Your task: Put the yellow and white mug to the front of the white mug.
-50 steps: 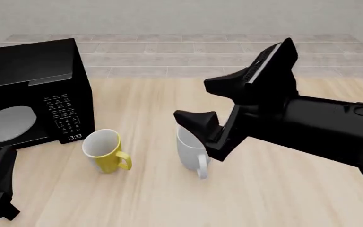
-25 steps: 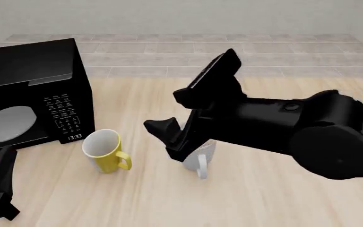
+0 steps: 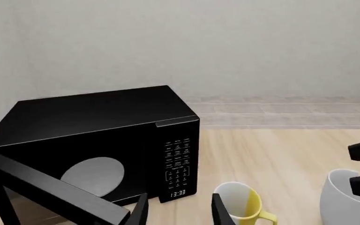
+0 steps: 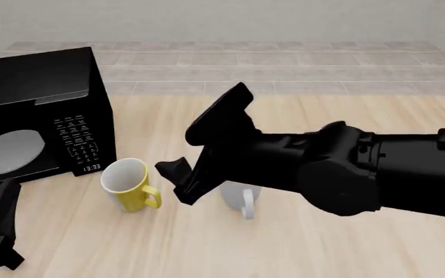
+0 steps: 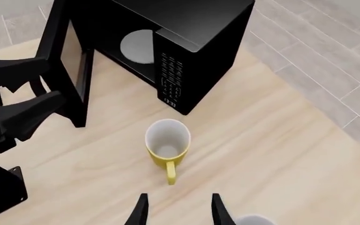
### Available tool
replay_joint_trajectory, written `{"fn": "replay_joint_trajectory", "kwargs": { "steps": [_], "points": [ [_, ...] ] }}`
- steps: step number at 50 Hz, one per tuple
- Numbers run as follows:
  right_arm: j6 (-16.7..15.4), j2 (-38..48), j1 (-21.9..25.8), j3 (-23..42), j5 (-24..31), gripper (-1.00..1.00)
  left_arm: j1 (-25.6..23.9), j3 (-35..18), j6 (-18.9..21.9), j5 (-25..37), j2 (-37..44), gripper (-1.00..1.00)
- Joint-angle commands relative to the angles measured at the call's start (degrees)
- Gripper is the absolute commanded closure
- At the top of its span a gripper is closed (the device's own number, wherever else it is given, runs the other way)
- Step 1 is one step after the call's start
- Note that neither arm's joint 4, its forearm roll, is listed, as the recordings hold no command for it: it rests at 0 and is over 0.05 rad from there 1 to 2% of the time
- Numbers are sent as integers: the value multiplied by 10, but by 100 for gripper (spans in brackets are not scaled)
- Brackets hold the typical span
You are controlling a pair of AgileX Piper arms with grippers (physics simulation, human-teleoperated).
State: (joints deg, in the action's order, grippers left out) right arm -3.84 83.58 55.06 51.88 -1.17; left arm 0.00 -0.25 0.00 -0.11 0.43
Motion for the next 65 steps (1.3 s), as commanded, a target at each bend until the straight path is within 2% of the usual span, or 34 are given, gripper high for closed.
{"fn": "replay_joint_trajectory", "kwargs": {
  "steps": [1,6,31,46,65],
  "points": [
    [21,48,5,6,-24,-100,0,0,0,0,0,-100],
    [33,66,9,17,-30,-100,0,0,0,0,0,-100],
    [56,155,4,53,-56,-100,0,0,0,0,0,-100],
    [74,194,-6,51,-84,-100,0,0,0,0,0,-100],
    [96,239,15,49,-109,-100,0,0,0,0,0,-100]
  ]
}}
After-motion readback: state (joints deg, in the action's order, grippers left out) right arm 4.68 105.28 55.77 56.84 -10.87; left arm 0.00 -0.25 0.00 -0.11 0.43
